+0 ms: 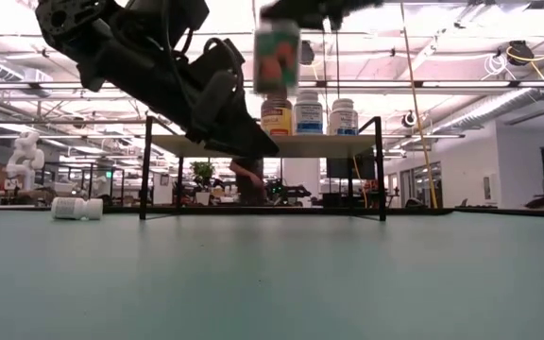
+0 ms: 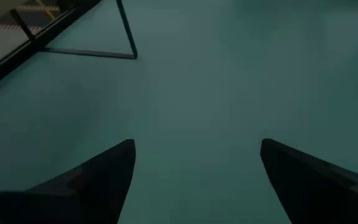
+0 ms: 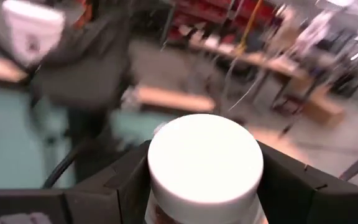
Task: Pick and place medicine bottles onto shelf by color
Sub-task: Put the green medicine bottle on the shelf, then put the white medicine bottle on the shelf
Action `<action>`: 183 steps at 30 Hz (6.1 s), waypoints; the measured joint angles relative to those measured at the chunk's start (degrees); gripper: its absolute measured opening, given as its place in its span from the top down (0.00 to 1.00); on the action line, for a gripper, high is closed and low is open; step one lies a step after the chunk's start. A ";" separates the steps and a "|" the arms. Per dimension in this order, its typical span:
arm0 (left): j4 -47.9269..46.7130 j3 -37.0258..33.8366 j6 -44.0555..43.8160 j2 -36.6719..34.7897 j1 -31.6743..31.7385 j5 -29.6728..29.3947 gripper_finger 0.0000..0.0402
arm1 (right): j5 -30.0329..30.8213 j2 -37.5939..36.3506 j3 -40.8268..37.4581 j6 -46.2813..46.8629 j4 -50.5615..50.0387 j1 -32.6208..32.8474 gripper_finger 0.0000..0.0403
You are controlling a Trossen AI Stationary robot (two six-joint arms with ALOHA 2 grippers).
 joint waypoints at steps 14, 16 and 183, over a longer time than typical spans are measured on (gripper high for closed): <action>-0.22 -0.02 0.55 0.00 1.24 -0.35 0.17 | -9.22 10.54 21.60 0.60 -12.98 -22.04 0.43; -0.40 -0.02 1.03 0.00 1.24 -0.26 0.17 | -12.22 12.25 21.56 2.61 -13.54 -23.54 0.43; -89.88 28.50 -118.19 -11.14 -48.08 31.96 0.17 | -21.03 5.83 -30.68 -7.46 37.50 -1.02 0.69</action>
